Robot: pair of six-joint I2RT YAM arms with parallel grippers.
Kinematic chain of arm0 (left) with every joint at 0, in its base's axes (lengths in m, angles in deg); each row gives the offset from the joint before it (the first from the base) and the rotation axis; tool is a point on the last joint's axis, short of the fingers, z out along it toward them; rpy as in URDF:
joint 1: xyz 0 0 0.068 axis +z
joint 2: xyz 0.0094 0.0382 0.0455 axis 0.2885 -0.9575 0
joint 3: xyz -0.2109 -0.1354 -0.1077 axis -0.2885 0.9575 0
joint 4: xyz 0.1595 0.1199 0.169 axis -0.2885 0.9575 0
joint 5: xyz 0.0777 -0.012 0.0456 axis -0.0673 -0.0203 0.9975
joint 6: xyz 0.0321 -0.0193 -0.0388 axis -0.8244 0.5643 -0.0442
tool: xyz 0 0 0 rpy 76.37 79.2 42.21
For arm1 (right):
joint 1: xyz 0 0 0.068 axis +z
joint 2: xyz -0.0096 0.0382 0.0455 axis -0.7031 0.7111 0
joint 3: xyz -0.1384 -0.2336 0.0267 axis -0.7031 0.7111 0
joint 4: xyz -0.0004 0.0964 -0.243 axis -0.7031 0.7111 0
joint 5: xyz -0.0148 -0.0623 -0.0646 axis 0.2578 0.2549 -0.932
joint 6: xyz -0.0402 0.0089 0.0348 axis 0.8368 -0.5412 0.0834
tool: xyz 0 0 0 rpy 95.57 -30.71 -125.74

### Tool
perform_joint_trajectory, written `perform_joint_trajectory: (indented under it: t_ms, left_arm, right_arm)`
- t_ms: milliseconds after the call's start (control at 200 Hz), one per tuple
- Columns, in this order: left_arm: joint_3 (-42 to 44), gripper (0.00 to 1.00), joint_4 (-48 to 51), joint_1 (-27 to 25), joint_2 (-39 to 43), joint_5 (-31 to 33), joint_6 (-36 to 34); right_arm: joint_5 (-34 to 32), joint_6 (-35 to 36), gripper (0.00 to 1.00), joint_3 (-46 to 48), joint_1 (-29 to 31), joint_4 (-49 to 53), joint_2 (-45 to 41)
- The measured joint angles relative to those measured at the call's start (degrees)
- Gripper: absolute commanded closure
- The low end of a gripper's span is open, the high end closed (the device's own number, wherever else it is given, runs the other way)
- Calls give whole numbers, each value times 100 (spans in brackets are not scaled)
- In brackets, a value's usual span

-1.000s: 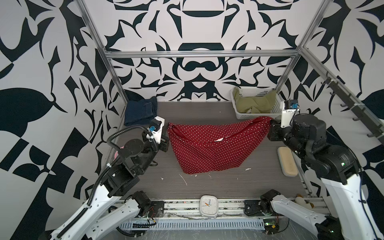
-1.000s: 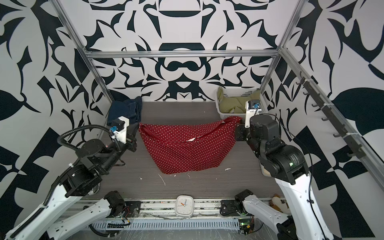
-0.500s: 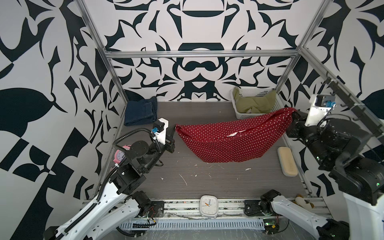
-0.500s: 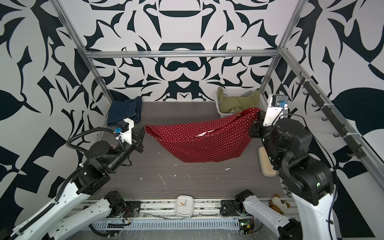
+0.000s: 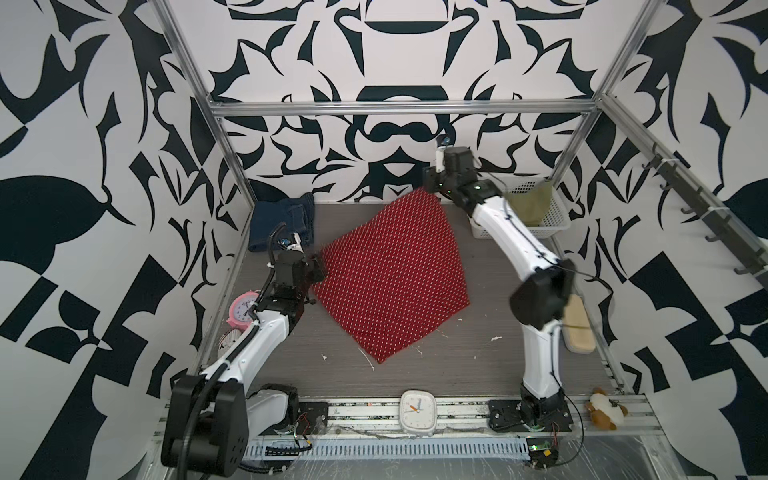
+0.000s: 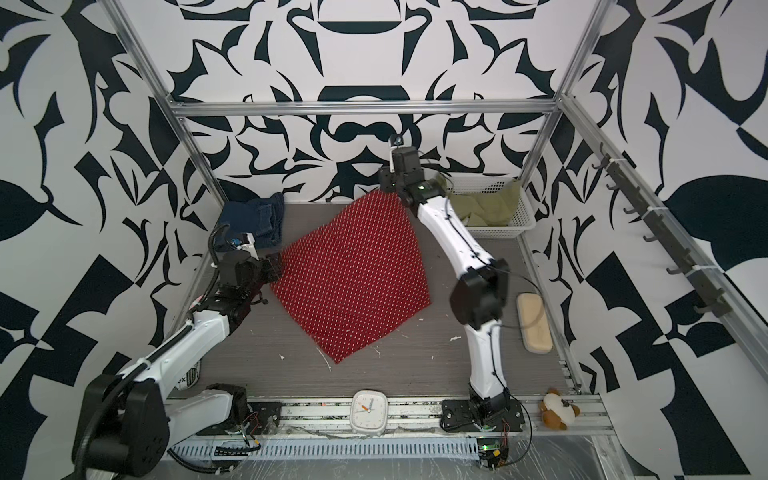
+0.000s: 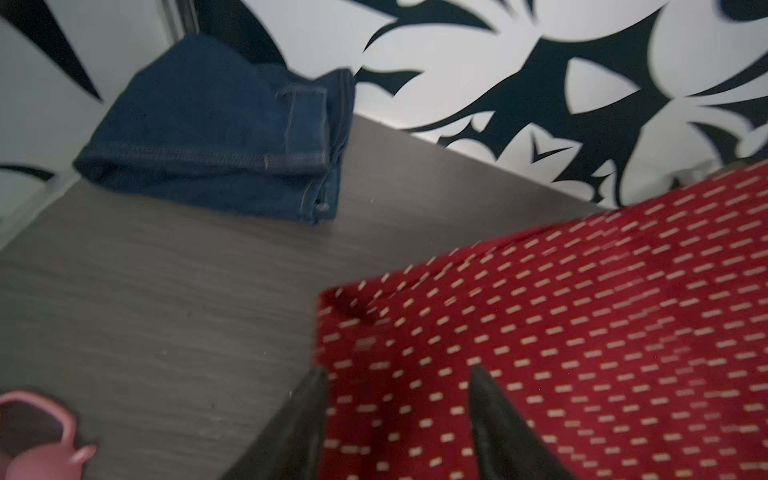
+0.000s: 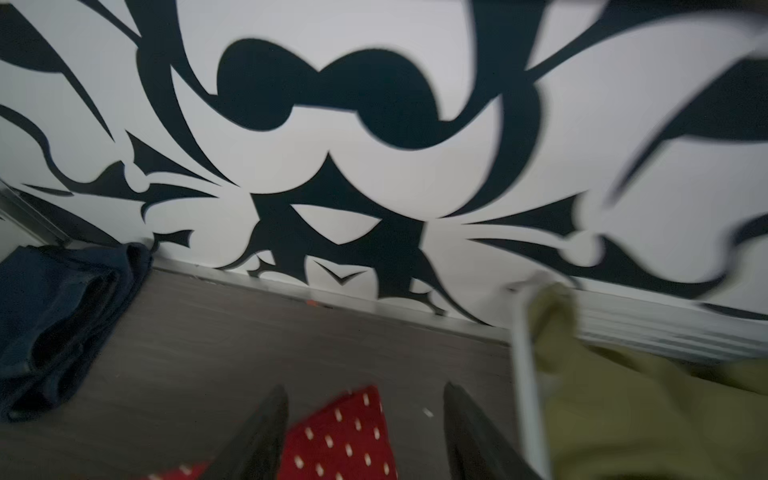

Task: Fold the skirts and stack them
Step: 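Lift the red skirt and pull both grippers apart to spread it wide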

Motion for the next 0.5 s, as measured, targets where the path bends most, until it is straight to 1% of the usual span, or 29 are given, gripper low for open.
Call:
perform_joint_trajectory:
  t_ms: [70, 120, 160, 215, 230, 270, 370, 380, 390, 430, 500]
  left_arm:
    - [0, 10, 201, 70, -83, 240, 101]
    - [0, 12, 251, 125, -20, 367, 133]
    - [0, 14, 284, 153, 109, 431, 153]
    - [0, 14, 339, 181, 330, 479, 157]
    - [0, 14, 348, 184, 407, 476, 170]
    - [-2, 14, 367, 184, 568, 450, 179]
    - [-92, 14, 612, 184, 785, 175, 214]
    - [-114, 17, 658, 184, 785, 131, 219]
    - [-131, 18, 684, 184, 782, 101, 219]
    - [-238, 19, 894, 184, 726, -83, 245]
    - [-400, 23, 1215, 175, 581, -433, 243]
  right_arm:
    - [264, -129, 26, -1982, 2, 516, 1554]
    - [448, -201, 26, -3021, 9, 909, 2308]
    - [581, -264, 26, -3346, 20, 1235, 2557]
    - [723, -328, 26, -3200, 33, 1615, 2470]
    - [752, -341, 26, -3018, 37, 1644, 2378]
    - [811, -374, 26, -2140, 52, 1591, 1832]
    - [916, -496, 27, 929, 149, 1054, -247]
    - [940, -516, 28, 1250, 164, 981, -496]
    - [940, -542, 28, 1532, 177, 927, -717]
    - [977, -645, 33, 2529, 234, 688, -1596]
    - [1027, -850, 42, 3803, 332, 284, -2905]
